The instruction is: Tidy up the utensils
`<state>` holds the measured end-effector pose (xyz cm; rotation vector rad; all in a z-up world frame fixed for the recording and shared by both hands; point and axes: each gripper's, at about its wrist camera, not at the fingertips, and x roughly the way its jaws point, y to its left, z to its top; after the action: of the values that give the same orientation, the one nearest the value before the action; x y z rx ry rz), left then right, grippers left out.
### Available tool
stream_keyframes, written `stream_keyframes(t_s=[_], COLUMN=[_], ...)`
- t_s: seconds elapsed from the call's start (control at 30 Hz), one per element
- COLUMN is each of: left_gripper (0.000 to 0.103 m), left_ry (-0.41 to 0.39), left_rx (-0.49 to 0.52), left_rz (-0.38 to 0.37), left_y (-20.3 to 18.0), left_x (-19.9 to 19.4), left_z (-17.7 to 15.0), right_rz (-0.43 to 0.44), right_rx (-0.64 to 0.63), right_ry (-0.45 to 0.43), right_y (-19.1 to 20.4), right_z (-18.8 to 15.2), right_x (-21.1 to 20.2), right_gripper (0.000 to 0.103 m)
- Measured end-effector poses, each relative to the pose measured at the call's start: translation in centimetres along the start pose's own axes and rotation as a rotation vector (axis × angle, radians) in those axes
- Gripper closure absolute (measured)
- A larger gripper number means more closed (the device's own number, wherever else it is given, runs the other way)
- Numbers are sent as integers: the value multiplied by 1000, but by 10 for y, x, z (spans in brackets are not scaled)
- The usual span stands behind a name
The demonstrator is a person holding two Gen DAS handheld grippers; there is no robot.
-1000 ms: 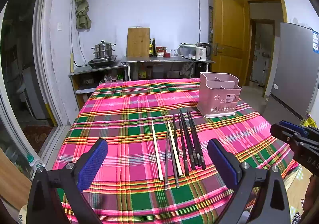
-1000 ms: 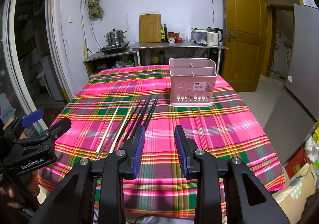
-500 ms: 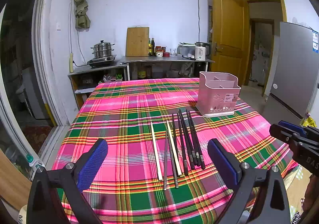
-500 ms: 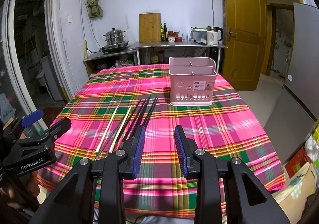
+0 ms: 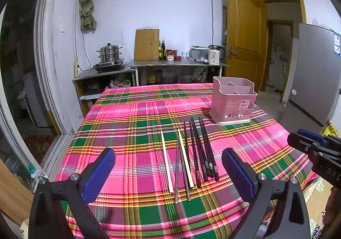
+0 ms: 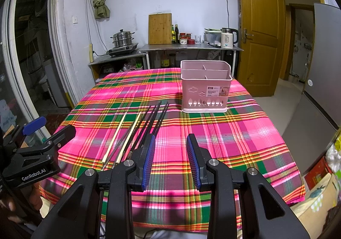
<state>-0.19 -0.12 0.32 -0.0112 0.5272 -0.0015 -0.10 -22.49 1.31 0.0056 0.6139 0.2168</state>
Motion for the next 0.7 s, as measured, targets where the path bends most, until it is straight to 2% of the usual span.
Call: stream_keyframes(t_s=[0.7], left_gripper=[2], left_ry=[2], left_rx=[-1], left_rz=[-1], left_y=[-1], left_x=[-1], left_z=[0], right_rz=[1], right_rx=[0], right_ry=[4], right_y=[0], right_z=[0], right_x=[1], right_gripper=[71])
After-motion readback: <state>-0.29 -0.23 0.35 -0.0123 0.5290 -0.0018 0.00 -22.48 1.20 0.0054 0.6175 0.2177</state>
